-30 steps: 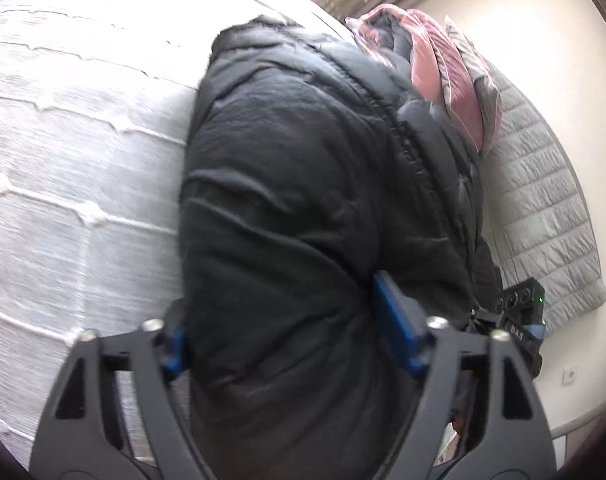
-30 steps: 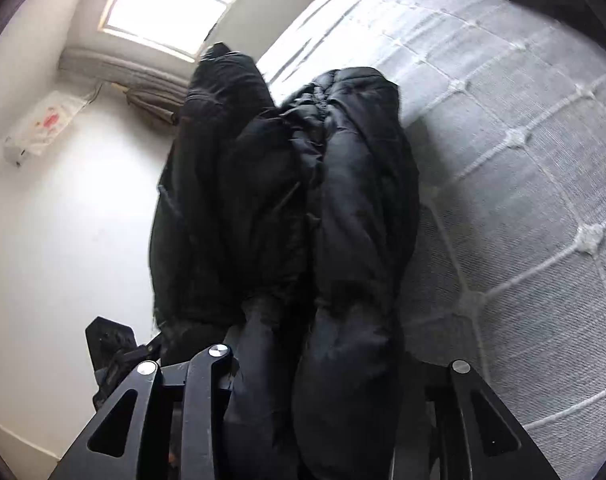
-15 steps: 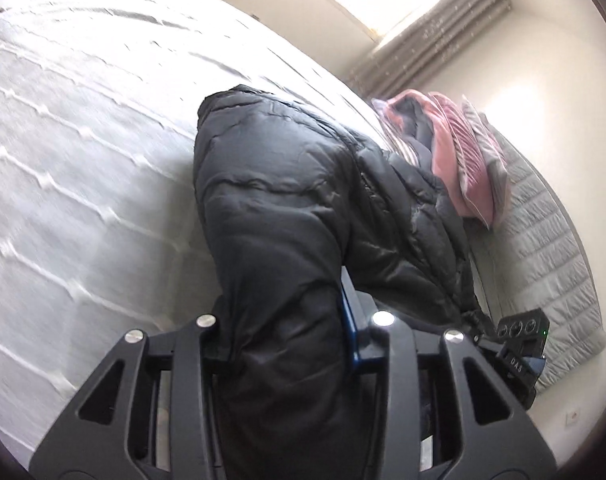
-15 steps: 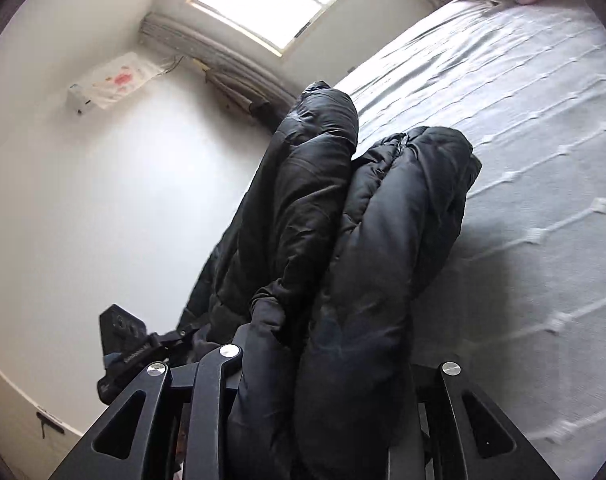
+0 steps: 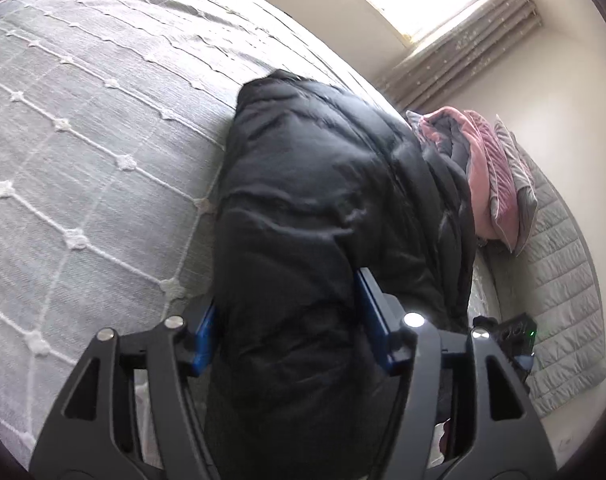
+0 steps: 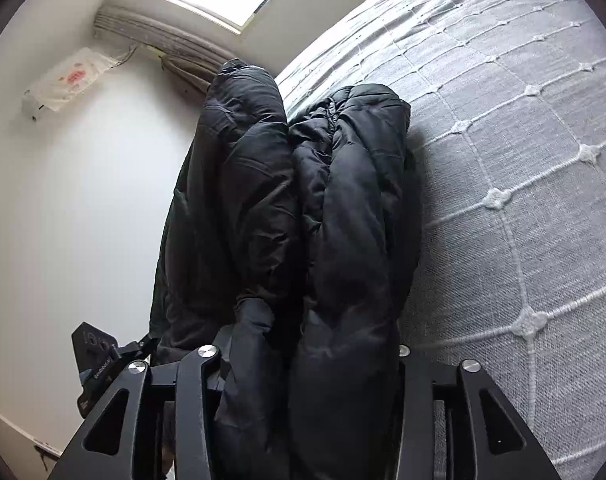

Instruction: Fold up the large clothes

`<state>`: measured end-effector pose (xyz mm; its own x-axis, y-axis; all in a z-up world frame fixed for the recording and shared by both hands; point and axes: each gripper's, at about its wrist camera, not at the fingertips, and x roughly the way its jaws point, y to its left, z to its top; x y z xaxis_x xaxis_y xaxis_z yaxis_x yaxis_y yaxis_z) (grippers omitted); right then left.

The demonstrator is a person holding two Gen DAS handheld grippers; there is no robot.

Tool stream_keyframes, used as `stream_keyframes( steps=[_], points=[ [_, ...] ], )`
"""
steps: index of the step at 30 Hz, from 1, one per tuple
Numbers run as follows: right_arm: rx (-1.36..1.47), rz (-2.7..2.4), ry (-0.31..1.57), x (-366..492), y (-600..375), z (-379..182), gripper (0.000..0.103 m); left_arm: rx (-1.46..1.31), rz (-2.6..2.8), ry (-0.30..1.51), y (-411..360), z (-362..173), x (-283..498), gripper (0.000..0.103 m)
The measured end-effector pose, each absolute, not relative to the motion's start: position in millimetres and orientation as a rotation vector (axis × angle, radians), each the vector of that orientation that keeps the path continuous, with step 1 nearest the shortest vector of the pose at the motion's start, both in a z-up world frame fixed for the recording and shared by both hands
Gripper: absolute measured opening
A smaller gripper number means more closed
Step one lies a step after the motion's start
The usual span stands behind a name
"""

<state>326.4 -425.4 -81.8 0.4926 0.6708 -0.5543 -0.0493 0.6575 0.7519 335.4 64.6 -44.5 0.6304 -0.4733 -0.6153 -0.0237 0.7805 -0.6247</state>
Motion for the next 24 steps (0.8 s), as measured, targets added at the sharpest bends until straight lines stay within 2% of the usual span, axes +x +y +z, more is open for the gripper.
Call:
stream_keyframes(
  steps=[1, 3, 10, 12, 13, 24],
  points=[
    [0.747, 0.470, 0.987, 323, -428, -77, 0.066, -0.649, -0.278, 0.860, 66, -41, 332, 0.062],
    [0.739, 0.457, 0.996, 305, -434, -68, 0.069, -0.647, -0.268, 0.851, 66, -33, 324, 0.064],
    [0.516, 0.411, 0.948, 234, -465, -16, 0.069, -0.476, -0.157, 0.765, 54, 10, 271, 0.066],
    [0.479, 0.415, 0.911, 219, -452, 3, 0.069, -0.382, -0.117, 0.734, 38, 25, 253, 0.077],
    [0.466, 0.425, 0.895, 211, -447, 9, 0.069, -0.341, -0.088, 0.725, 33, 29, 246, 0.079],
    [0.324, 0.464, 0.814, 161, -374, 39, 0.070, -0.122, 0.037, 0.713, -18, 35, 177, 0.080]
  ],
)
